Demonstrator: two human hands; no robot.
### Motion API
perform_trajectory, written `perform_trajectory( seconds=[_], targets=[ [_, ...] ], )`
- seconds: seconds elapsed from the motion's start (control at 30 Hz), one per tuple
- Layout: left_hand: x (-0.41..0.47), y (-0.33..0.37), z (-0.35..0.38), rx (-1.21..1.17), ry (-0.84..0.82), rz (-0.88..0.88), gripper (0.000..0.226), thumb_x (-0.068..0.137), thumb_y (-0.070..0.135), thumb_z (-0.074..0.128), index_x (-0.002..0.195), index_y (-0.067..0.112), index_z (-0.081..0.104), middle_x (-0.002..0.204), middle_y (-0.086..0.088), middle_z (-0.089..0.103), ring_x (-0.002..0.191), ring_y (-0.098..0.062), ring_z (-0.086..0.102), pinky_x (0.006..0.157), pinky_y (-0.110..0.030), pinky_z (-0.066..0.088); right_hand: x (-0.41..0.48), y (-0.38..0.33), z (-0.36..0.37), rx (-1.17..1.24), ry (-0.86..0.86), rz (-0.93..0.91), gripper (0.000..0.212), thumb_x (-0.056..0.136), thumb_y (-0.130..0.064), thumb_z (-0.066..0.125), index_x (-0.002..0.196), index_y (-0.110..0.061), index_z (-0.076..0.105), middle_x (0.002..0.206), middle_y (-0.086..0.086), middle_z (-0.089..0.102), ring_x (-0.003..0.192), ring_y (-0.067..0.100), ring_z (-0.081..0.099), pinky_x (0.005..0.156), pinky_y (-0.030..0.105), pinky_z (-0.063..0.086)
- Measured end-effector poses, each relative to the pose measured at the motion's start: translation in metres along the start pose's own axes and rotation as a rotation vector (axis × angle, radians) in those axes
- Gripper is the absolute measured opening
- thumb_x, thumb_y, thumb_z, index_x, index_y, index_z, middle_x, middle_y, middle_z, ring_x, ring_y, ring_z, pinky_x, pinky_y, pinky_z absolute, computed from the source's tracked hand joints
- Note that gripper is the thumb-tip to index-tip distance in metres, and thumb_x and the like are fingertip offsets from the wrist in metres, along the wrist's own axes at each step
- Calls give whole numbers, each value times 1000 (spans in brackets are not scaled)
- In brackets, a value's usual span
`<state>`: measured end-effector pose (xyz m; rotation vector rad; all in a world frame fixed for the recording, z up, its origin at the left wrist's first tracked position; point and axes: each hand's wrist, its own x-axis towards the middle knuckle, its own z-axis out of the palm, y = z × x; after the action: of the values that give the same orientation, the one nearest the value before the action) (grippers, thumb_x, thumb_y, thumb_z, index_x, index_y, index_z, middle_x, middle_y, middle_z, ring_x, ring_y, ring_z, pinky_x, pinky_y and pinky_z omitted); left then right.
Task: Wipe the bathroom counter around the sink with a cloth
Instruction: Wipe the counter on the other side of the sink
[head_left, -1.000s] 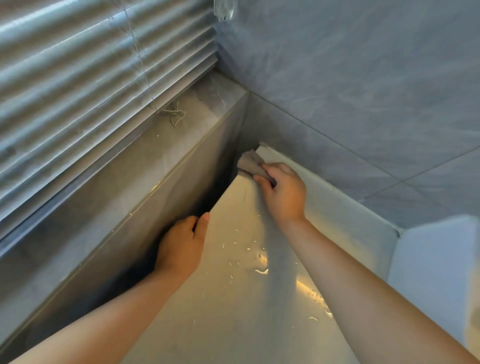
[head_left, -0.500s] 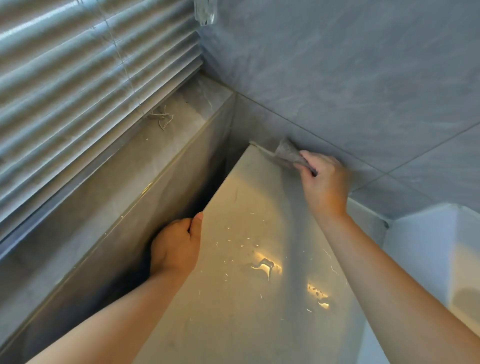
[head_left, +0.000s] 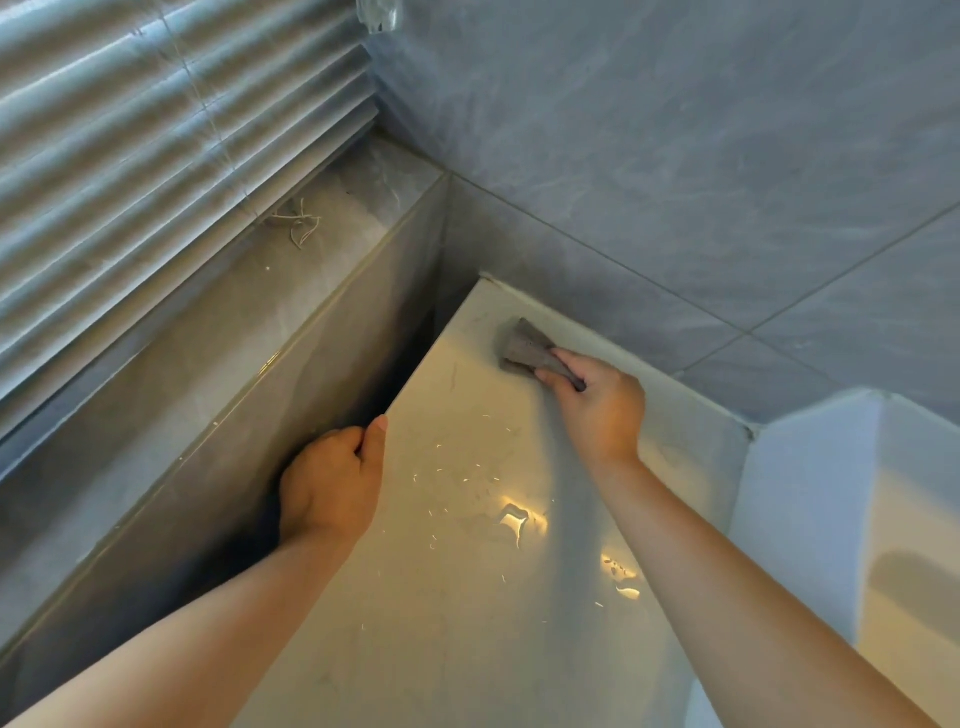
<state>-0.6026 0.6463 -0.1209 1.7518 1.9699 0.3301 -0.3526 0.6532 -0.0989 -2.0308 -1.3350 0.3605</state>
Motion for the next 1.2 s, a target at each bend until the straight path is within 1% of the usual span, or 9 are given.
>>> perform_trajectory(
  seconds=[0.07, 0.17, 0.3, 0.43, 0.63, 0.7, 0.93, 1.1, 1.2],
  targets=[
    [-1, 1, 0, -1, 23, 23, 48, 98, 43, 33, 78, 13, 65, 77, -6, 62, 67, -24, 54, 60, -32, 40, -20, -3, 0, 32, -11, -22, 29, 76, -25, 76, 104, -21, 73, 97, -3, 74, 88, 13, 68, 77, 22, 50],
    [-6, 3, -4, 10, 16, 103, 39, 98, 41, 35, 105, 17, 65, 101, -8, 66, 83, -28, 60, 70, -36, 48, -34, -9, -7, 70, -95, 13, 25, 75, -24, 76, 100, -25, 75, 91, -7, 75, 82, 8, 67, 74, 21, 50],
    [-11, 7, -7, 41, -33, 184, 50, 97, 41, 41, 141, 18, 42, 134, -8, 51, 109, -33, 57, 87, -41, 46, -19, -15, -31, 188, -10, 106, 23, 74, -21, 77, 97, -21, 75, 82, -11, 72, 71, -1, 60, 69, 23, 48],
    [-14, 7, -10, 53, -37, 276, 51, 96, 39, 45, 144, 21, 39, 133, -6, 50, 101, -33, 60, 81, -40, 48, 9, -6, -56, 124, 134, 58, 33, 78, -21, 75, 109, -12, 71, 103, -1, 71, 89, 7, 65, 80, 20, 48],
    [-12, 6, -8, 130, -43, 317, 61, 92, 52, 28, 141, 19, 45, 122, -5, 55, 84, -29, 64, 67, -36, 50, 25, 33, -56, -184, 26, -114, 27, 78, -17, 72, 104, -13, 72, 95, 10, 74, 84, 29, 68, 72, 37, 53],
    [-12, 5, -8, 142, -50, 326, 66, 89, 54, 24, 140, 19, 46, 120, -5, 56, 80, -29, 65, 65, -35, 50, 21, 41, -48, -134, 9, -45, 27, 79, -19, 72, 106, -13, 72, 97, 9, 74, 86, 27, 68, 74, 36, 53],
    [-12, 7, -8, 132, -58, 296, 52, 94, 40, 46, 143, 21, 42, 126, -5, 53, 88, -30, 64, 71, -37, 49, 3, 37, -31, 44, 137, 109, 29, 78, -21, 74, 106, -16, 72, 99, 1, 74, 88, 16, 68, 77, 27, 50],
    [-11, 6, -6, 129, -44, 305, 62, 90, 53, 30, 140, 20, 46, 120, -4, 56, 81, -31, 65, 66, -37, 50, -23, 32, -30, 102, 106, 156, 31, 77, -21, 75, 108, -17, 72, 99, -3, 73, 84, -7, 59, 72, -1, 39],
    [-11, 6, -5, 134, -36, 296, 52, 95, 45, 40, 141, 20, 44, 124, -6, 55, 87, -33, 64, 70, -38, 50, -41, 28, -31, 136, 62, 158, 30, 76, -22, 76, 106, -20, 73, 94, -8, 73, 82, -8, 60, 71, 3, 43]
  ],
)
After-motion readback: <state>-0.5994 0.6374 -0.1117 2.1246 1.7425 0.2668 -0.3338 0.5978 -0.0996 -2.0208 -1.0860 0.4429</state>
